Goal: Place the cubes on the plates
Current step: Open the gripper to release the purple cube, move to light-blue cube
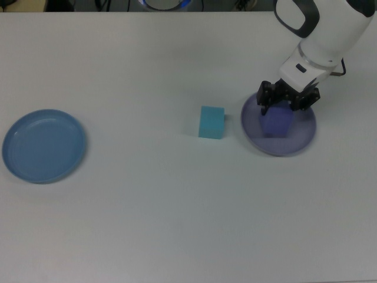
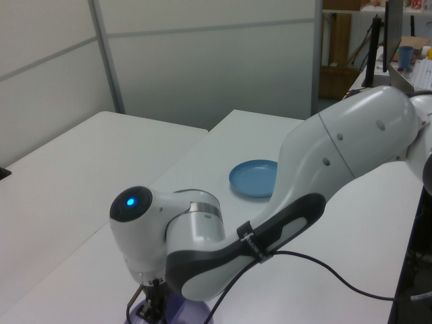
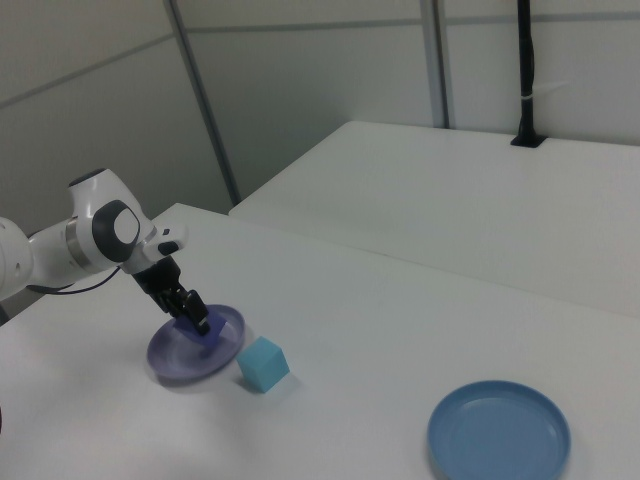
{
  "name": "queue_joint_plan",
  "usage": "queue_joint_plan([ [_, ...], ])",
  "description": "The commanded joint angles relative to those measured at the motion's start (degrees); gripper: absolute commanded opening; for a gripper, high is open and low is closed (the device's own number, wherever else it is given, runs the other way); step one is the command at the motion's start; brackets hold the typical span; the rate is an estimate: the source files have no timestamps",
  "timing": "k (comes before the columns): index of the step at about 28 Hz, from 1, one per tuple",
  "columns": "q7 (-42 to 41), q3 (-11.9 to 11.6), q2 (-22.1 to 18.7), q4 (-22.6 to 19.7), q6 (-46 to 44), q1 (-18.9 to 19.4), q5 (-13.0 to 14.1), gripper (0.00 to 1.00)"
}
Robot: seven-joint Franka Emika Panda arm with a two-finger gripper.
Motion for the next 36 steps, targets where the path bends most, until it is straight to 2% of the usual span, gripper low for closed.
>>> queue_joint_plan([
  [1,0.92,-0.56,-0.31,0.41,0.2,1.3,-1.51,0.53],
  [2,0.92,-0.56,-0.39,0.41,0.11,1.39,-1.51,0.63],
  [3,1.09,-0.56,-0.39,0.41,-0.15,1.83,-1.51,1.0],
  [7,1.36,-0.65,-0.66,0.41,-0.94,2.88,-2.3,1.0],
  [14,1.45,-0.73,-6.09,0.5,-5.15,2.62,-1.43,1.0],
  [19,1.54,-1.61,-8.3,0.41,-7.8,2.27,-0.99,1.0],
  [24,0.92,-1.96,-8.31,-0.2,-9.91,-2.38,-0.64,1.0],
  [28,-1.27,-1.96,-7.52,-2.57,-9.38,-7.04,-0.64,1.0],
  [31,-5.04,-1.96,-5.68,-2.93,-9.21,-9.32,-0.64,1.0],
  [36,-6.02,-1.96,-4.44,-3.81,-8.68,-10.91,-0.72,1.0],
])
